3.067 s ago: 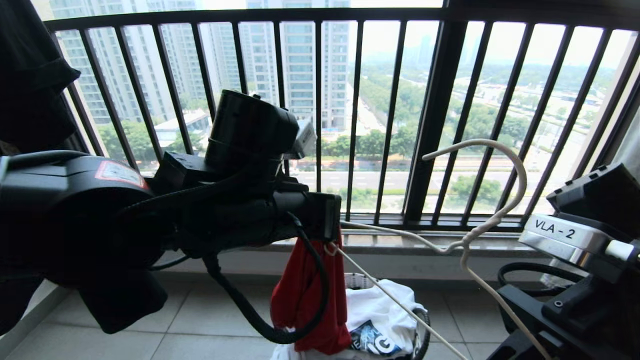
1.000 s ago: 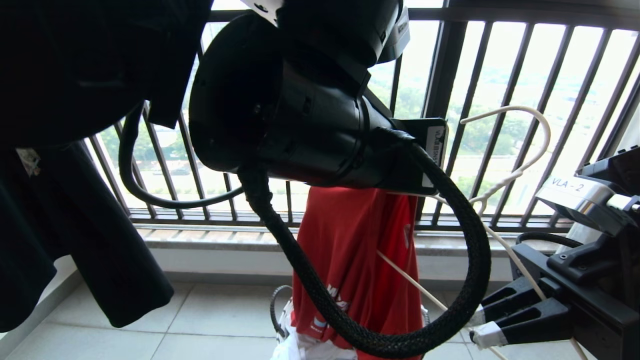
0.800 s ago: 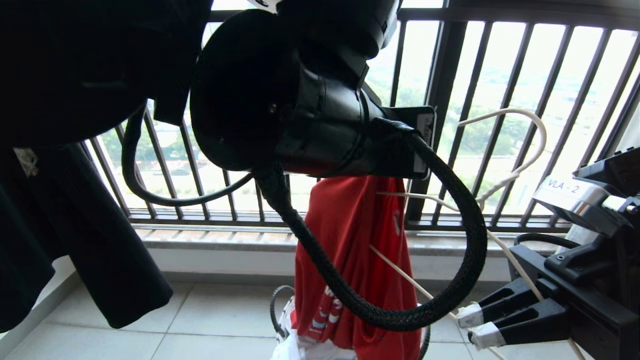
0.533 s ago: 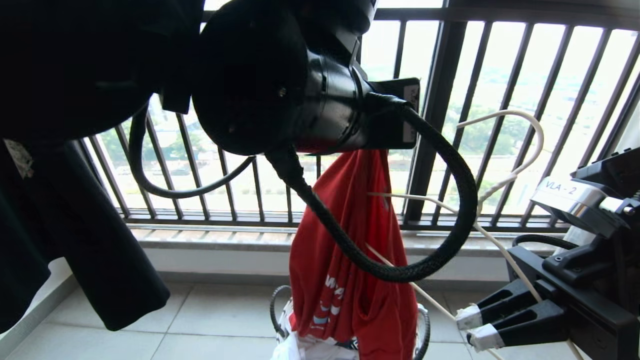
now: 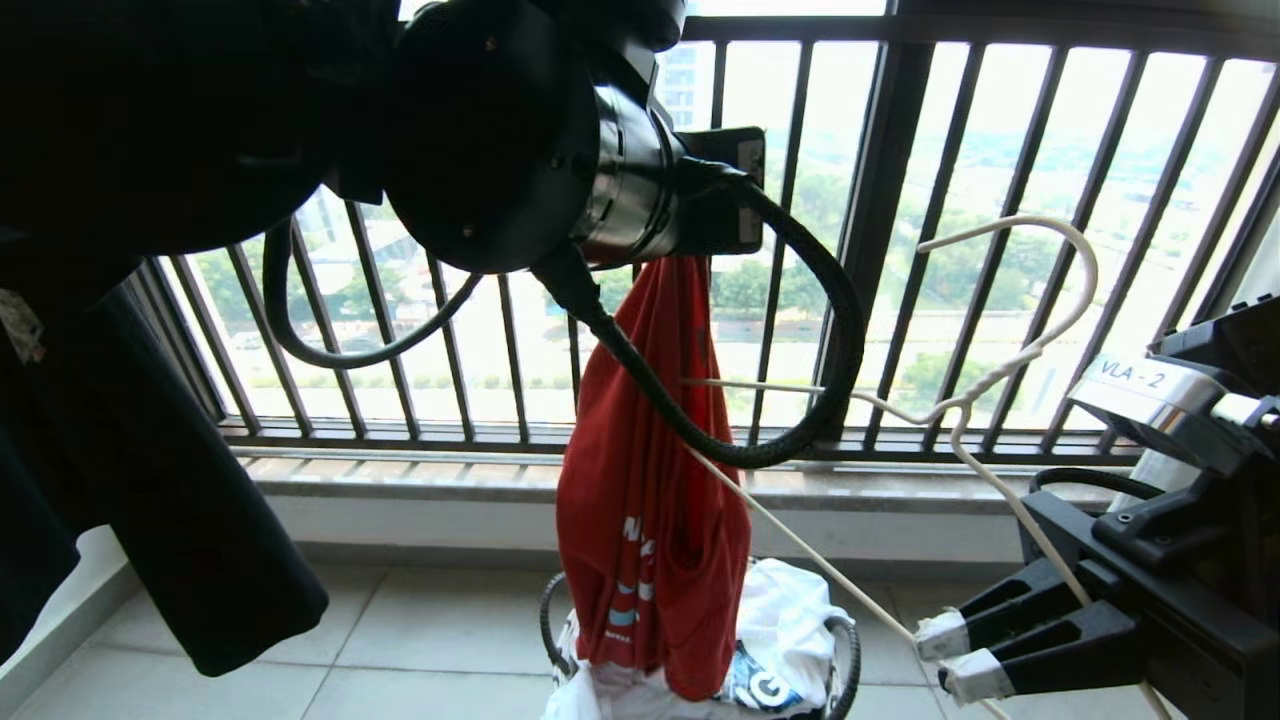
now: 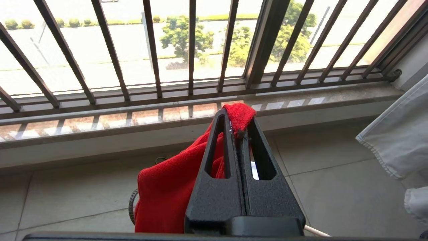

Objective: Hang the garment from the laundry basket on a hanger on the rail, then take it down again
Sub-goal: Hang the clothes on the clothes rack

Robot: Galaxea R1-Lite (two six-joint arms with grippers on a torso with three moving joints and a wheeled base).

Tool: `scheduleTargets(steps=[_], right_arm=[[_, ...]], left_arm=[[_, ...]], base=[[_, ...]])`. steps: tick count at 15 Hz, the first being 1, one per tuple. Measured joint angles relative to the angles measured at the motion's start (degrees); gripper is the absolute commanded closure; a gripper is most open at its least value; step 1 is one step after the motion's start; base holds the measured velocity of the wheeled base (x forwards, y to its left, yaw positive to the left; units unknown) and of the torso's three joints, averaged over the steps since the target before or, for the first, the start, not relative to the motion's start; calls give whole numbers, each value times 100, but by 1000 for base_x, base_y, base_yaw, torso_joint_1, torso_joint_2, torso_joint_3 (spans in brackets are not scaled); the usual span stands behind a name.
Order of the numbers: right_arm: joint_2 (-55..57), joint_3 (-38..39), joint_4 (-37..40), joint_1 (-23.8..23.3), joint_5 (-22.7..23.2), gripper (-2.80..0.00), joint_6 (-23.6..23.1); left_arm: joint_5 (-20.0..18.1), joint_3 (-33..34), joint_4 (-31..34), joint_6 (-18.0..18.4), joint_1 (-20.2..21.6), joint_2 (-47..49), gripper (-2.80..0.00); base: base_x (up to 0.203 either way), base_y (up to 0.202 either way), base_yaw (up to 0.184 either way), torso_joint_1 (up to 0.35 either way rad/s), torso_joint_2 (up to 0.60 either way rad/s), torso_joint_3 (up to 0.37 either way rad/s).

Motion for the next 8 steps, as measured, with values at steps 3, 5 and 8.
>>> scheduleTargets(steps=[3,5,8], right_arm=[[0,0,2,0,0,0,-3],[6,2,-1,0,0,0,-2],[20,2,-3,1,0,0,0]], left_arm=[[-16,1,2,-43,-205,32,0],[-27,1,-5,-52,-337,66,0],[-38,-3,-11,-176,-580,72,0]], base=[[0,0,0,0,0,0],[0,0,0,0,0,0],[0,0,0,0,0,0]])
